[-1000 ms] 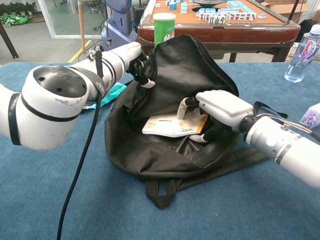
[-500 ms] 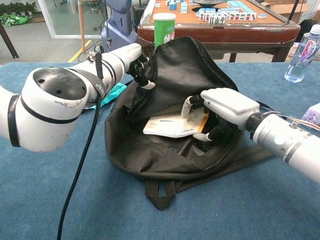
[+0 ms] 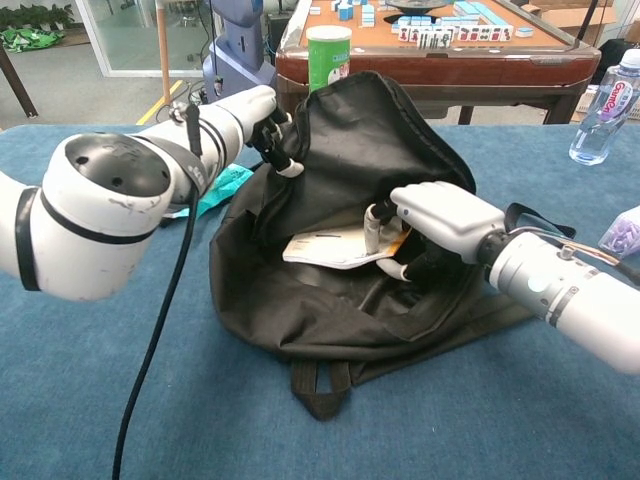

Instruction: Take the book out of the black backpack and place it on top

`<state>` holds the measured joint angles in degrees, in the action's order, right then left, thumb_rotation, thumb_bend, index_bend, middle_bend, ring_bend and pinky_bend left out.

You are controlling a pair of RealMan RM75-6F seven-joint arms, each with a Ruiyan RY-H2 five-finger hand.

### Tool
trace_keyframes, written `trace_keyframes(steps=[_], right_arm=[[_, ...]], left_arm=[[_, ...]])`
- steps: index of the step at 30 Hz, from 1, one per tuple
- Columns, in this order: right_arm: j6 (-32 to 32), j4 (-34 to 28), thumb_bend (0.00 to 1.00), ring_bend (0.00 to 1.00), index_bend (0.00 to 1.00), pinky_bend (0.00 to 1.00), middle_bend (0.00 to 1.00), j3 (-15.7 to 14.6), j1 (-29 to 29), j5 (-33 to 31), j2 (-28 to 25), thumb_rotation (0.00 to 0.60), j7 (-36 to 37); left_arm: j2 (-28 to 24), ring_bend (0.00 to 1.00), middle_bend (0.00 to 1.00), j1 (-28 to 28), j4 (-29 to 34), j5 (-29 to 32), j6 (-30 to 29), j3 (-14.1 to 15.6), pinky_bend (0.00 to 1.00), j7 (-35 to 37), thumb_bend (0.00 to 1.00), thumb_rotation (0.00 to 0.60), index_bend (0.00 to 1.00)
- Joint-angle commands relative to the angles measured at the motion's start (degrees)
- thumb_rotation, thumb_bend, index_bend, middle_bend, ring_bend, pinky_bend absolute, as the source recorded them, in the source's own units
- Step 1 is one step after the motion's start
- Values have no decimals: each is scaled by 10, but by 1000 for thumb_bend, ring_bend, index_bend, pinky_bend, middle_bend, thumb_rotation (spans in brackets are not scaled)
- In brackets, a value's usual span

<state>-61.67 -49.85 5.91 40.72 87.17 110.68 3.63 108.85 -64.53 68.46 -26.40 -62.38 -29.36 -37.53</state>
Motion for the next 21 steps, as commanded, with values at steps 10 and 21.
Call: trace_keyframes(steps=[10,21], right_arm=[[-68,-9,449,425,743,438,567,-6,-7,31,-8,600,23],[-170,-238,453,491,805,477,620,-10,-37,86,-166,600,-14]], left_arm=[[-10,409,544,7,8,-3,-1,1,202,3,326,600,689],[-38,409,544,33,45,-19,-9,15,202,12,326,600,689]])
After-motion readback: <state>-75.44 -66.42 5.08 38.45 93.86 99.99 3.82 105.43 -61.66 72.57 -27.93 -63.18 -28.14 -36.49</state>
